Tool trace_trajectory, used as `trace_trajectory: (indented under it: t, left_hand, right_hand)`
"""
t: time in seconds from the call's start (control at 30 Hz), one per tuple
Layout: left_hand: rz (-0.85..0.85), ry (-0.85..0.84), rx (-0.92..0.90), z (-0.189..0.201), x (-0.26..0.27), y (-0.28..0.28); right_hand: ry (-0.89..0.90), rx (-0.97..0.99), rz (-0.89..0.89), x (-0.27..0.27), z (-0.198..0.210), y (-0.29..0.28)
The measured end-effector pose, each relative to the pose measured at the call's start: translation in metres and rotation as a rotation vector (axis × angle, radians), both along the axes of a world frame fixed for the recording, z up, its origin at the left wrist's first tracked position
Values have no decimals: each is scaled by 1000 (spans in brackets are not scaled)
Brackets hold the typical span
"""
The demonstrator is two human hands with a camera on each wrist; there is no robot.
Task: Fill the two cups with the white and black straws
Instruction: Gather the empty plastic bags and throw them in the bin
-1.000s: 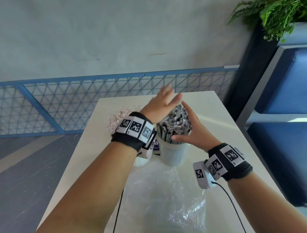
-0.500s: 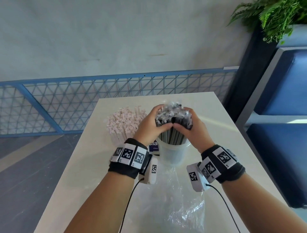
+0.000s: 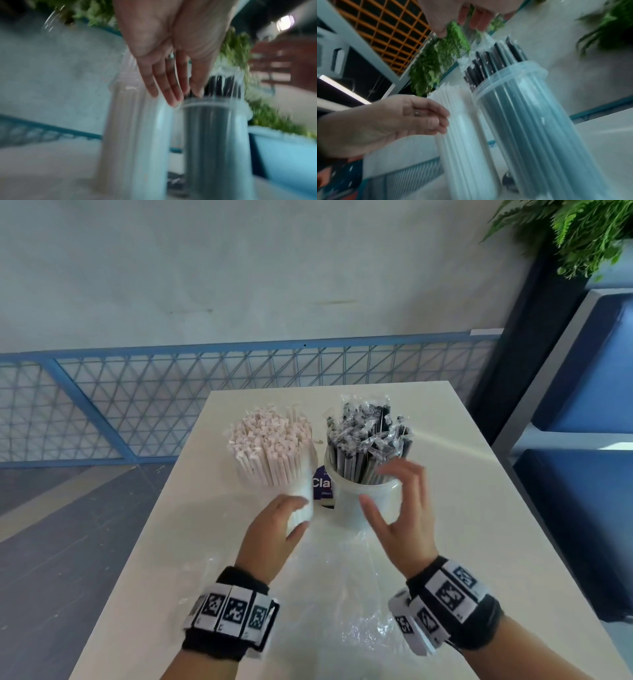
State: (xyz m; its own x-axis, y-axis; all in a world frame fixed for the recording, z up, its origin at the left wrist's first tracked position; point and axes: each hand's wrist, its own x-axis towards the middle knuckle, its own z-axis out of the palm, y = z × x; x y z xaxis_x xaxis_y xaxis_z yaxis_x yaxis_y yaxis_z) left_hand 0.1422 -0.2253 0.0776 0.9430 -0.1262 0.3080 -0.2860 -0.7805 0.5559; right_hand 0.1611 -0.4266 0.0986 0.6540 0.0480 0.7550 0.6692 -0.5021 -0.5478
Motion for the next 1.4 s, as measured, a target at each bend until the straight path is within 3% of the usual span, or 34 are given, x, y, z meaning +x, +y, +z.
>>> trace_trajectory:
  t: [0.13, 0.27, 0.4, 0.53, 0.73, 0.93, 1.1, 1.17, 1.27, 1.4]
  left_hand:
    - [-49, 448, 510, -31, -1, 24]
    - [-49, 674, 554, -45, -6, 31]
    - [-38, 691, 522, -59, -10, 31]
    - [-30, 632, 528, -63, -13, 24]
    - [-42, 486, 129, -47, -21, 27]
    - [-152, 371, -162, -18, -24, 9]
    - [-298, 337, -302, 0, -27, -20]
    - [-323, 325, -358, 7, -27, -33]
    - [-342, 285, -440, 16, -25, -54]
    - [-388, 282, -582, 18, -25, -75]
  right_hand:
    - [306, -386, 293, -4, -42, 19]
    - [767, -963, 228, -5, -80, 27]
    - [882, -1058, 146, -9, -95, 24]
    - [855, -968, 107, -11, -97, 18]
    - [706, -747, 74, -15, -67, -1]
    - [382, -313, -313, -25, -26, -51]
    - [389, 90, -537, -54, -16, -104]
    - [511, 284, -497, -69, -24, -121]
    - [706, 604, -180, -91, -38, -129]
    - [832, 518, -9, -108, -47, -114]
